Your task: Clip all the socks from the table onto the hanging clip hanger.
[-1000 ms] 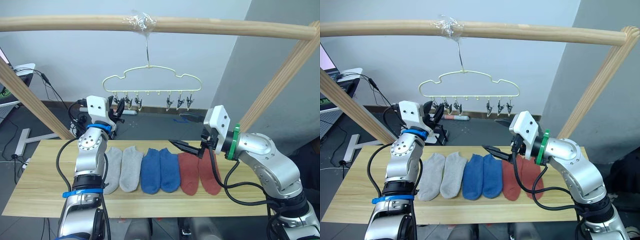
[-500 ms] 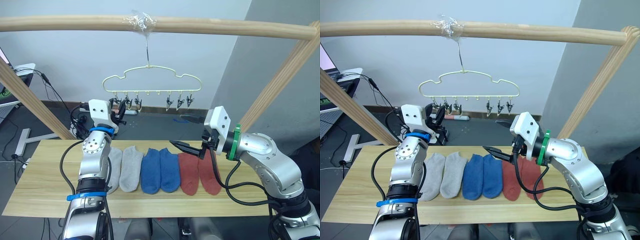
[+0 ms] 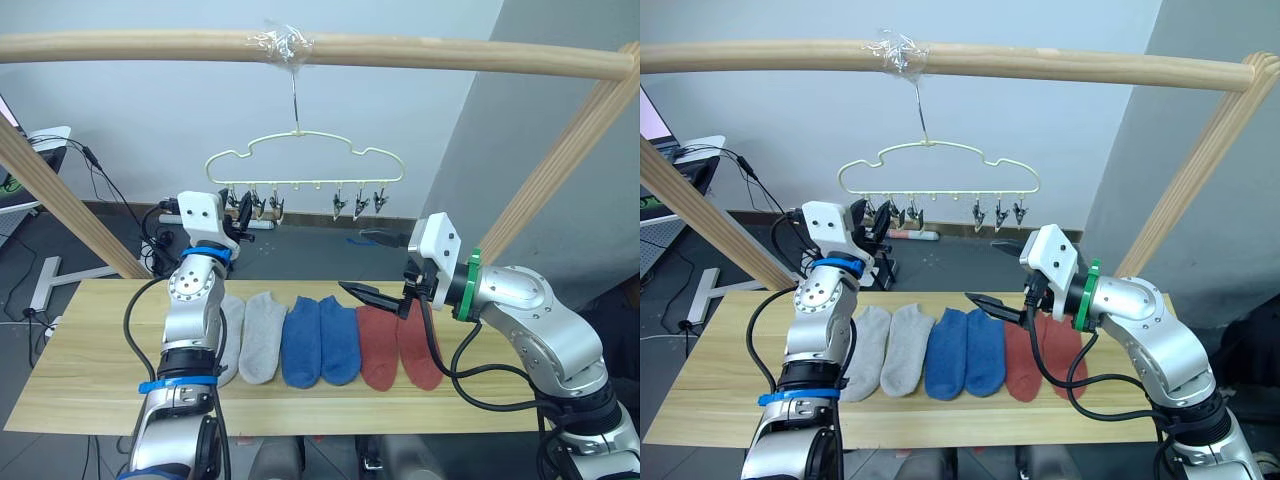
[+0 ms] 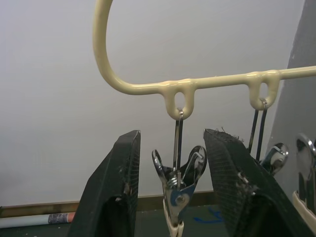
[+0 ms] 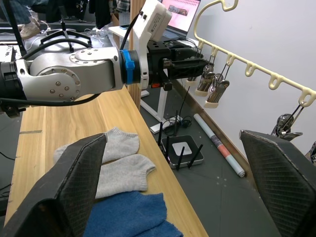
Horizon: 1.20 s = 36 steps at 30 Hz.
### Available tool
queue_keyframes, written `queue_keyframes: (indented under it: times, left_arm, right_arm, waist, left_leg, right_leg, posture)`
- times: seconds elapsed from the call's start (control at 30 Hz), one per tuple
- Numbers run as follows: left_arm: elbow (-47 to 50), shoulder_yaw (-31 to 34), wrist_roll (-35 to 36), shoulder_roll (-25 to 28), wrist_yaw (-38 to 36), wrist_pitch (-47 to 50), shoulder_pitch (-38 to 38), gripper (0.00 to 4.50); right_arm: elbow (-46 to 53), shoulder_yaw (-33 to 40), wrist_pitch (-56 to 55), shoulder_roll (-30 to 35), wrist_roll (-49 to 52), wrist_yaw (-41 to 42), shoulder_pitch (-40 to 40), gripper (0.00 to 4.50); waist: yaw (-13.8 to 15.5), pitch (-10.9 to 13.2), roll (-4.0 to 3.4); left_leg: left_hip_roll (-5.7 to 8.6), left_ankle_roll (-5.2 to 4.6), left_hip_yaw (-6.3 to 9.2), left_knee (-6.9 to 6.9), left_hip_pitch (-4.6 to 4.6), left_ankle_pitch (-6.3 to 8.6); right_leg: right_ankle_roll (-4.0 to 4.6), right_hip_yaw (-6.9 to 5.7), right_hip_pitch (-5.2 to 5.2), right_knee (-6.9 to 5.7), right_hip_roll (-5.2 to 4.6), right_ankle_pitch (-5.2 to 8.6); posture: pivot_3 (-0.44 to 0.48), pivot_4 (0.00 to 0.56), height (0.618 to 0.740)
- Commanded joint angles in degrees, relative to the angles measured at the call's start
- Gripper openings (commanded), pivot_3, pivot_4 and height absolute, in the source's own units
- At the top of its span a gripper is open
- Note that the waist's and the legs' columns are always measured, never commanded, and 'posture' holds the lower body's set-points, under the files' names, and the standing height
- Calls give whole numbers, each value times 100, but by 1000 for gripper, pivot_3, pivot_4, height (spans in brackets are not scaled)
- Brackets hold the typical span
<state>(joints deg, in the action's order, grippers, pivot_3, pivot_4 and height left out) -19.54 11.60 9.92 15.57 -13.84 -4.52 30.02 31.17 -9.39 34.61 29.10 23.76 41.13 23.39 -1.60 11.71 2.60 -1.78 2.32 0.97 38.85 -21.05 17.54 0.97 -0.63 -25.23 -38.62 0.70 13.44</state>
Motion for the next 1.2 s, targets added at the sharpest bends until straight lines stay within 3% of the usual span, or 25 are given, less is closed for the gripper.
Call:
queue_keyframes:
  times: [0.03, 0.17, 0.3, 0.47, 0.7, 0.87, 1.1, 1.2]
  left_arm:
    - [38, -16, -65, 5, 60, -171, 90, 945]
    - [47, -46, -79, 7, 77, -167, 129, 100]
    - [106, -48, -121, 100, 23, -159, 118, 35]
    - [287, -66, -100, 257, -141, 21, 84, 35]
    - [510, -42, 11, 384, -319, 385, 43, 35]
    - [615, -82, -20, 388, -390, 539, 45, 35]
    - [788, -93, -43, 457, -466, 705, -42, 35]
    - [784, -94, -56, 502, -514, 725, -44, 35]
  right_arm:
    - [94, 57, -84, 14, 40, 22, 40, 4500]
    - [114, 66, -93, 48, 38, 40, -27, 4500]
    - [145, 202, -19, 112, -22, -127, -286, 4500]
    - [-268, 254, -232, 301, -738, -695, -1203, 4500]
    - [-2097, -94, -1055, -9, -1903, -1451, -1544, 4500]
    - [-4084, -240, -1747, -165, -2338, -1371, -919, 4500]
    - [-5860, -182, -2132, -531, -2371, -1054, -215, 4500]
    - [-6209, -125, -2215, -608, -2366, -937, -171, 3900]
  waist:
    - [1, 0, 0]
    - [1, 0, 0]
    - [3, 0, 0]
    - [12, 0, 0]
    - [-11, 3, -3]
    - [-14, 31, -12]
    - [-8, 71, -12]
    - [-2, 73, -13]
  left_leg:
    - [0, 0, 0, 0, 0, 0]
    - [0, 0, 1, 0, 0, 0]
    - [0, 0, 0, 0, 0, 0]
    - [1, 0, -4, -2, -4, 0]
    - [1, 1, -19, -1, 3, 0]
    - [2, 0, -21, 0, 6, -1]
    - [0, 0, -19, -1, -1, -1]
    - [0, 0, -17, -1, 0, -1]
  right_leg:
    - [0, 0, 0, 0, 0, 0]
    - [0, 0, 0, 0, 0, 0]
    - [0, -2, 1, 0, 0, 0]
    - [0, -1, 0, 4, -3, 0]
    - [-1, 7, 0, 2, -3, 0]
    - [0, 8, 1, -1, 3, 0]
    - [0, 8, -1, 0, 2, 0]
    - [1, 7, 1, 0, 0, 0]
  posture:
    - [-33, 199, 701]
    - [-34, 199, 701]
    - [-29, 201, 701]
    - [-24, 204, 701]
    - [-33, 210, 701]
    - [-22, 215, 701]
    - [-10, 217, 701]
    - [-5, 221, 701]
